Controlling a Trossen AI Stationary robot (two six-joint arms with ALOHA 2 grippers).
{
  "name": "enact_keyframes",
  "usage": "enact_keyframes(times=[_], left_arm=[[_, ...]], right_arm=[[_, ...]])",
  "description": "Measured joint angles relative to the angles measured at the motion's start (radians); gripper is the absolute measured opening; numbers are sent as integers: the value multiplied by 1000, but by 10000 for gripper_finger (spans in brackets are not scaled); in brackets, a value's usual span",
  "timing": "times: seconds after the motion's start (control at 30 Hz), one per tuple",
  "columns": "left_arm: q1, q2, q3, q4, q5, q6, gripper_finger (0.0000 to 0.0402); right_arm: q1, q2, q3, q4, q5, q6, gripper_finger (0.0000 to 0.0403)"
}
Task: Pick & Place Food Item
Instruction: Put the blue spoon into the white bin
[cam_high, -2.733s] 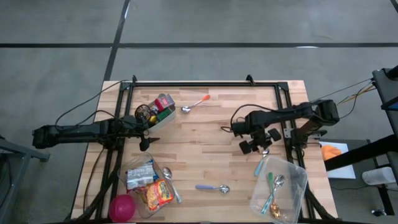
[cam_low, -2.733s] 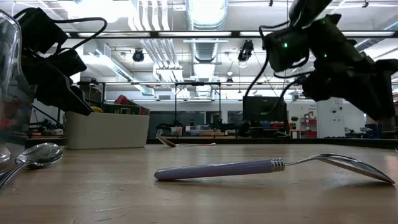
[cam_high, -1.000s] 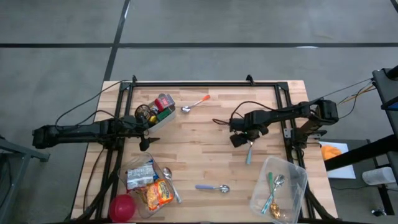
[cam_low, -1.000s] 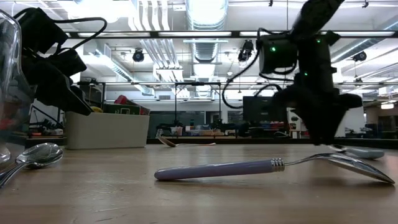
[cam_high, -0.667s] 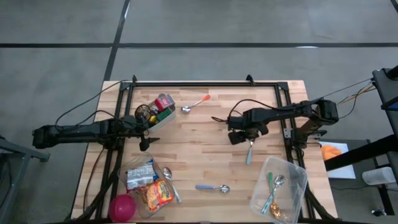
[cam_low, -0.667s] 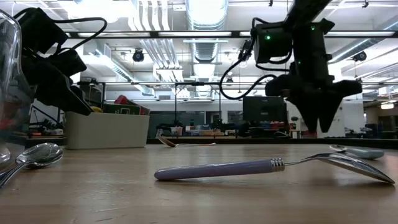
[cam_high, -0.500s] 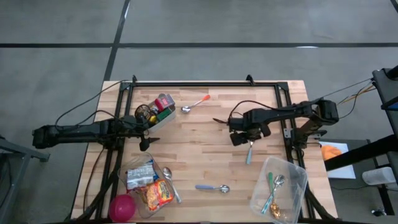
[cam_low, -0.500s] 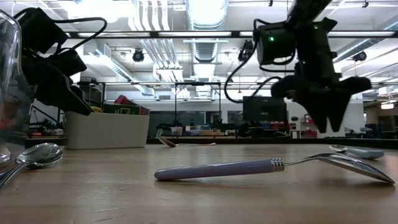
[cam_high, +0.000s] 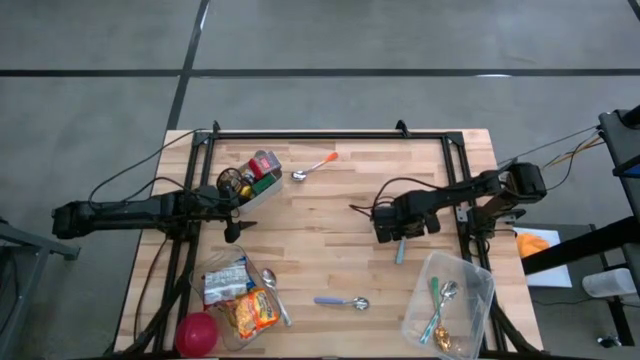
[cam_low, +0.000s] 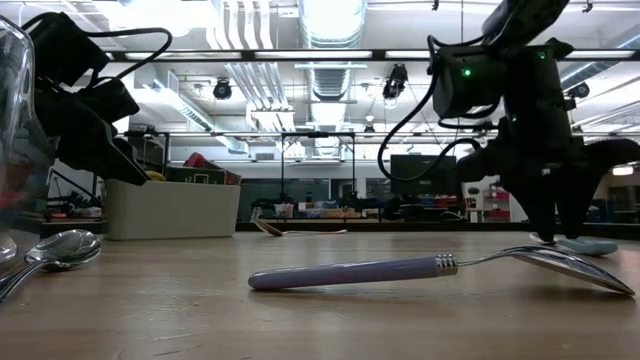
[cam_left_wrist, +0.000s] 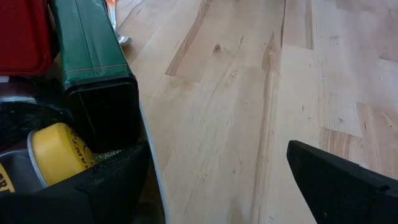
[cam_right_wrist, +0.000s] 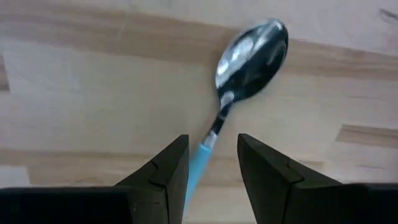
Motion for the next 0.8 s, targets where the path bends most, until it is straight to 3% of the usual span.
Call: enact_keyframes(times=[0.27, 0.8], left_arm=[[0, 0, 0, 0, 0, 0, 383], [0, 0, 0, 0, 0, 0, 383]], right_arm=[[5, 1, -32, 42, 52, 28, 135], [6, 0, -50, 64, 55, 14, 134]])
